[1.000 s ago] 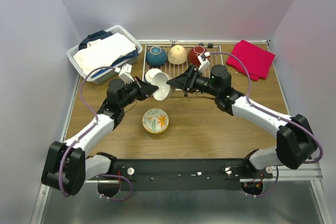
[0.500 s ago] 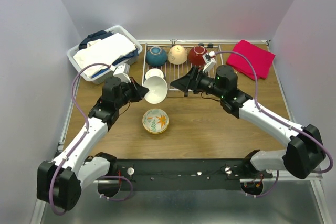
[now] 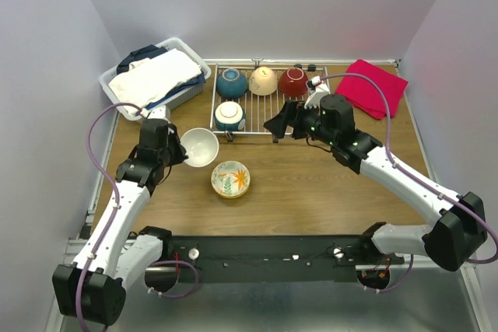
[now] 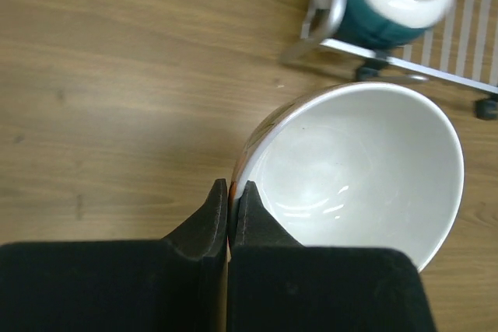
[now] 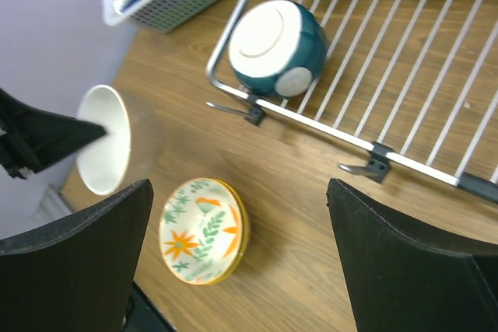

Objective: Unload the bowls from the dish rack

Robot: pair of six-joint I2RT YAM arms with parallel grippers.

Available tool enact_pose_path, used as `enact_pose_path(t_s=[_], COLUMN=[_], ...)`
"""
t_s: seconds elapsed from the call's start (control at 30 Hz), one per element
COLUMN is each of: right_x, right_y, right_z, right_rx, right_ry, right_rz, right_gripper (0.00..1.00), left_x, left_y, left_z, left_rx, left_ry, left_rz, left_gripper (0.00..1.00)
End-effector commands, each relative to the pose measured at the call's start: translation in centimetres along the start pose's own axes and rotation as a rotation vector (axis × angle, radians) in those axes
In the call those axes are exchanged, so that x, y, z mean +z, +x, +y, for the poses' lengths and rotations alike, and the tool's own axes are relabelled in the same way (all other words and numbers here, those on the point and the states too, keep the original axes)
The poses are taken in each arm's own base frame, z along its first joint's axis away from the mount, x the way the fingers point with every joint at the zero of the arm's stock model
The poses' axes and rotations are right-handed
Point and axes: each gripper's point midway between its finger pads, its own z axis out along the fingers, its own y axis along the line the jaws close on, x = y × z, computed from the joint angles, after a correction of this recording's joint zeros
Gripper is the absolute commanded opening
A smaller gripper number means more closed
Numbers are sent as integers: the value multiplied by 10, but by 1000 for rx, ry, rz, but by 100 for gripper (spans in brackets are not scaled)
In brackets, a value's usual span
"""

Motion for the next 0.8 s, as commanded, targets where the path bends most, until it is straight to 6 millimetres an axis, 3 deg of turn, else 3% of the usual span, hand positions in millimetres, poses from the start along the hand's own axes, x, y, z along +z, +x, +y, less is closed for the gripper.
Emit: enact_pose_path(t_s=[0.0, 0.17, 0.47, 0.67, 0.77], right_x=[-7, -8, -13, -13, -12], right_y=[-11, -8, 1, 3, 4], right_z=[-12, -15, -30, -41, -46], right_rx=[-54, -57, -62, -97, -118], right_ry=[86, 91, 157, 204, 225], right_rz=[-22, -15, -1, 7, 14], right_gripper=[100, 100, 100, 100, 100], left_x=[3, 21, 54, 65, 69], left_y=[7, 30, 51, 41, 39], left_z=[38, 66, 87, 93, 98], left_rx=[-31, -117, -267, -296, -298], left_ry=[-145, -211, -207, -219, -232], left_rz=[24, 75, 107, 81, 84], left_gripper=[0, 0, 0, 0, 8])
